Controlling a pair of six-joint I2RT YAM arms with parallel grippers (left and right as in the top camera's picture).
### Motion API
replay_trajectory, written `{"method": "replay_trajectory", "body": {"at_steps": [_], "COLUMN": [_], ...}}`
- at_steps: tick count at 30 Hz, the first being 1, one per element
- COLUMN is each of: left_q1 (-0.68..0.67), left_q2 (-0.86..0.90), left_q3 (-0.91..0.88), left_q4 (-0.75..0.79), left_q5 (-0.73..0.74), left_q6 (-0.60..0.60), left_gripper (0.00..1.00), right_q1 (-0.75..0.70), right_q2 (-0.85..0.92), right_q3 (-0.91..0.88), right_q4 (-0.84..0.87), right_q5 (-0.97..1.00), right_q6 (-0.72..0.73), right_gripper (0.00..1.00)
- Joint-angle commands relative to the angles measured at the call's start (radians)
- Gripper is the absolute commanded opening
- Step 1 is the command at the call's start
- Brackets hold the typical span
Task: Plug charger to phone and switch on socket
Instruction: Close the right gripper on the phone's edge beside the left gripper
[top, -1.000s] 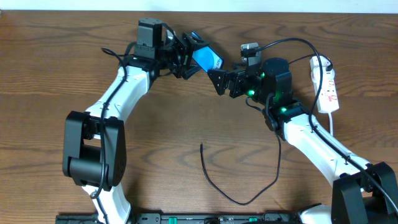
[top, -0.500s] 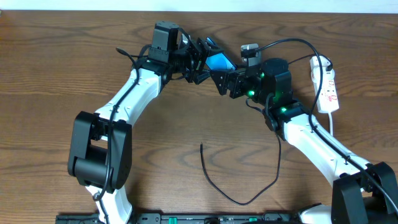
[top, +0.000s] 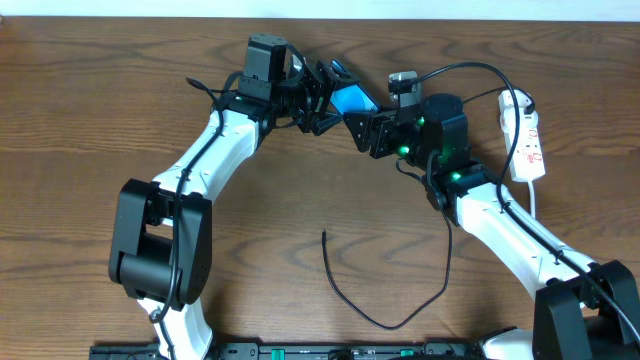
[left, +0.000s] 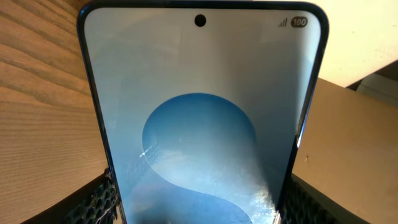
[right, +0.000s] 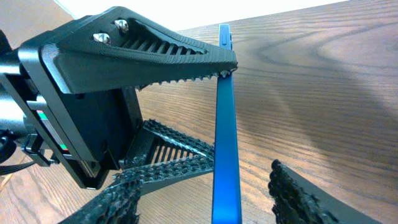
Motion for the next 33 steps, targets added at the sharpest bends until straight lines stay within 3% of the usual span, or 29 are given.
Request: {"method": "replay_trajectory", "body": {"at_steps": [1, 33], "left_q1": [-0.002, -0.016], "left_q2": [-0.027, -0.027], "left_q3": [0.002, 0.002], "left_q4": [0.012, 0.012], "left_q5": [0.026, 0.027], "left_q6": [0.001, 0.002], "left_gripper": [0.07, 0.08], "right_q1": [0.004, 0.004], "right_q2": [0.003, 0.004], "right_q3": [0.016, 0.016], "right_q4": [-0.005, -0.017], "right_q5": [0.008, 0.016], "right_q6": [-0.006, -0.006], "right_gripper": [0.62, 0.38]}}
